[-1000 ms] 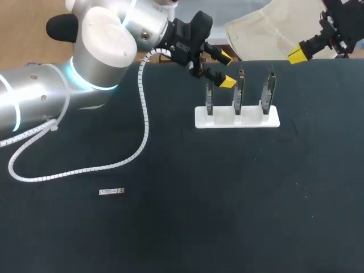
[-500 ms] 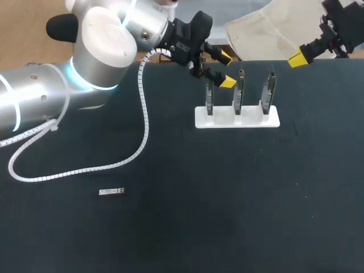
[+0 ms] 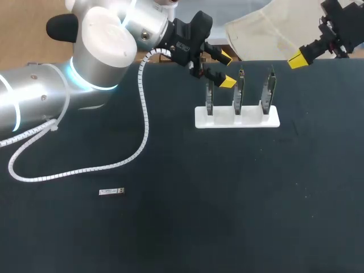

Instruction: Pick up the optical module with the left hand, and insert it into the network port with the right hand.

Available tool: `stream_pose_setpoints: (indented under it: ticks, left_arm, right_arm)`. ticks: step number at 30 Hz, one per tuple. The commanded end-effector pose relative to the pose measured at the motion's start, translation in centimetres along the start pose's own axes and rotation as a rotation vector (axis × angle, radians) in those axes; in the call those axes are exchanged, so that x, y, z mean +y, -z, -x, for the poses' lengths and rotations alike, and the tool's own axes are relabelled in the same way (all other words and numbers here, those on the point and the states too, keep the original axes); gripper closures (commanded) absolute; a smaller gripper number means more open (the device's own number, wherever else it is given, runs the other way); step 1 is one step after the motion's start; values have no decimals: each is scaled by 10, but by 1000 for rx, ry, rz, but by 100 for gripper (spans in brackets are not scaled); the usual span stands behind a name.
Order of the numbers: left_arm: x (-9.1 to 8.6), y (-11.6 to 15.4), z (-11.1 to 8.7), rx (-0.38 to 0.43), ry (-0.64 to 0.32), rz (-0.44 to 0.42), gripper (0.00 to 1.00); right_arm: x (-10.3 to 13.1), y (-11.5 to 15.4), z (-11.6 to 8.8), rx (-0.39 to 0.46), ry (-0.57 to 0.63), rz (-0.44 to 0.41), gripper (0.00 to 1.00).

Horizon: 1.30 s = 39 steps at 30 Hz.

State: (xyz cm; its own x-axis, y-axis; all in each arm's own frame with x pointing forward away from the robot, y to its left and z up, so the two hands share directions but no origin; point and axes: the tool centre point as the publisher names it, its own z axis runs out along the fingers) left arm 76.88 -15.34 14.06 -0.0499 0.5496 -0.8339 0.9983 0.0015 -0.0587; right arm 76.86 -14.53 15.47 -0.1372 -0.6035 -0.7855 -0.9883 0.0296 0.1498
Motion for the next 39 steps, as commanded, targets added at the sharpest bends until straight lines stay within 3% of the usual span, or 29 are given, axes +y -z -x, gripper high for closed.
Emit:
stream_pose_setpoints:
  ticks: [1,5,6,7,39]
  left_arm:
    - [1,0,1,5,2,-2,0]
    - [1,0,1,5,2,-2,0]
    - [1,0,1,5,2,-2,0]
    - [1,0,1,5,2,-2,0]
    - [1,0,1,5,2,-2,0]
  right_arm:
    - [-3,-1,0,4,1,3,100]
    - [-3,-2,0,4,5,15,96]
    - [-2,-2,0,16,7,6,53]
    - [-2,-2,0,16,7,6,0]
    - [-2,-2,0,16,7,6,0]
